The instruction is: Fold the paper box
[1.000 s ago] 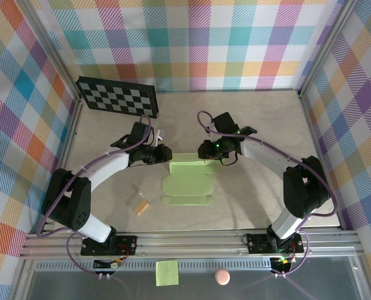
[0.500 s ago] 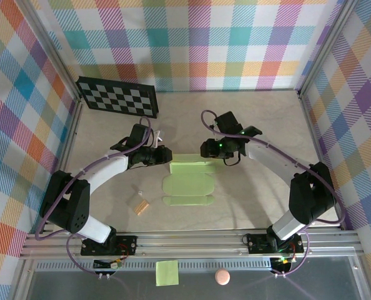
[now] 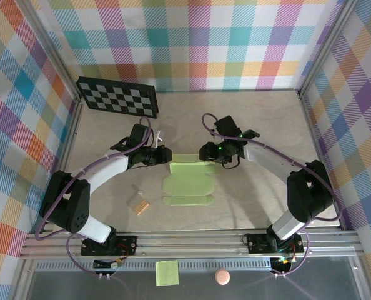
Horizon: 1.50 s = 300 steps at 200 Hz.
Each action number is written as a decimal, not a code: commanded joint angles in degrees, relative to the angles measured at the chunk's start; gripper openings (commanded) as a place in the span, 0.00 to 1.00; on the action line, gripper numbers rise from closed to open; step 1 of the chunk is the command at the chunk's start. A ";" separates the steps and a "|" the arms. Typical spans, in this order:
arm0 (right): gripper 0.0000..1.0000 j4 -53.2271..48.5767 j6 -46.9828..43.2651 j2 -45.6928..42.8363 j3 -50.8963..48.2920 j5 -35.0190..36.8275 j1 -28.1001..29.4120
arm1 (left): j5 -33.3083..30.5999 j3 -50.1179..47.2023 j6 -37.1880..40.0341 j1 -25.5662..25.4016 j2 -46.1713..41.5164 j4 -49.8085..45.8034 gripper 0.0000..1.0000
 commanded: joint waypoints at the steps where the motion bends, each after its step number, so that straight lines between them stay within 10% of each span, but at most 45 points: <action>1: 0.48 5.35 3.61 1.13 -1.19 -4.05 -0.11 | -0.74 -1.67 0.55 -0.99 1.66 -4.61 0.20; 136: 0.19 15.81 9.06 1.53 -6.89 -5.57 -0.10 | -1.30 -1.93 0.96 -0.99 1.83 -4.88 0.19; 194: 0.39 14.23 6.32 -3.48 -8.67 -1.98 -0.18 | -0.71 -3.73 -0.33 -0.34 1.04 -3.60 0.18; 300: 0.46 20.71 8.68 -15.32 -24.35 1.15 -4.39 | 2.07 -5.88 -0.38 3.57 -1.03 -0.30 0.17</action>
